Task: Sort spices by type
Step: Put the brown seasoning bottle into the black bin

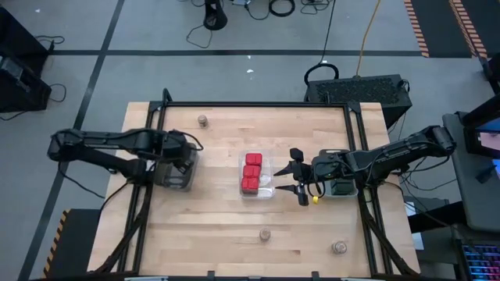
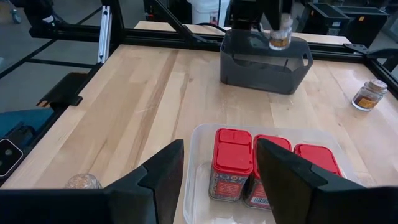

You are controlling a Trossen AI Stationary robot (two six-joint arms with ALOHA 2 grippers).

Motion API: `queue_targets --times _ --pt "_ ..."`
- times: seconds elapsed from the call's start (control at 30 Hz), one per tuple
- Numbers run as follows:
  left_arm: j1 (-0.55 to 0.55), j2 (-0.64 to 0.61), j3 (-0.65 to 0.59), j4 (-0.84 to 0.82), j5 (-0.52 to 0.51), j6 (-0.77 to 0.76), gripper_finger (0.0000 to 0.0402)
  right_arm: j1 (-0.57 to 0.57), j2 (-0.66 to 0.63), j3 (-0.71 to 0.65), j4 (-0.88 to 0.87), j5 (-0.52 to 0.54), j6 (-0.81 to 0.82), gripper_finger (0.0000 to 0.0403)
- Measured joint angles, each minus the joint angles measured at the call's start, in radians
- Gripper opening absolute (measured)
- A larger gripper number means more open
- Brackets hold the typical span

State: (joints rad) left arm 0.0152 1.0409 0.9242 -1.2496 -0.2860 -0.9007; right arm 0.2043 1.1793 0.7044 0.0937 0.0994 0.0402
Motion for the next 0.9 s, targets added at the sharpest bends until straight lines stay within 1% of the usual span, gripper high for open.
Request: queue_targets --times 0.07,0.2,0.37,0.57,0.63,0.9 --pt "0.043 0.0 -0.04 0.012 0.022 0.04 0.0183 0.0 0.0 0.0 0.0 0.0 0.0 0.0185" --pt "0.111 0.0 -0.107 0.11 0.041 0.119 0.0183 0.0 0.0 0.0 0.0 0.0 0.0 0.0185" --pt "0.197 0.0 -0.152 0.203 0.081 0.198 0.0183 0.0 0.0 0.0 0.0 0.0 0.0 0.0185" --pt "0.294 0.002 -0.187 0.263 0.104 0.25 0.0183 0.0 0.0 0.0 0.0 0.0 0.0 0.0185" --pt "0.319 0.002 -0.208 0.297 0.127 0.254 0.0183 0.0 0.0 0.0 0.0 0.0 0.0 0.0185" --pt "0.373 0.024 -0.279 0.409 0.181 0.267 0.0183 0.0 0.0 0.0 -0.001 0.0 -0.004 0.0185"
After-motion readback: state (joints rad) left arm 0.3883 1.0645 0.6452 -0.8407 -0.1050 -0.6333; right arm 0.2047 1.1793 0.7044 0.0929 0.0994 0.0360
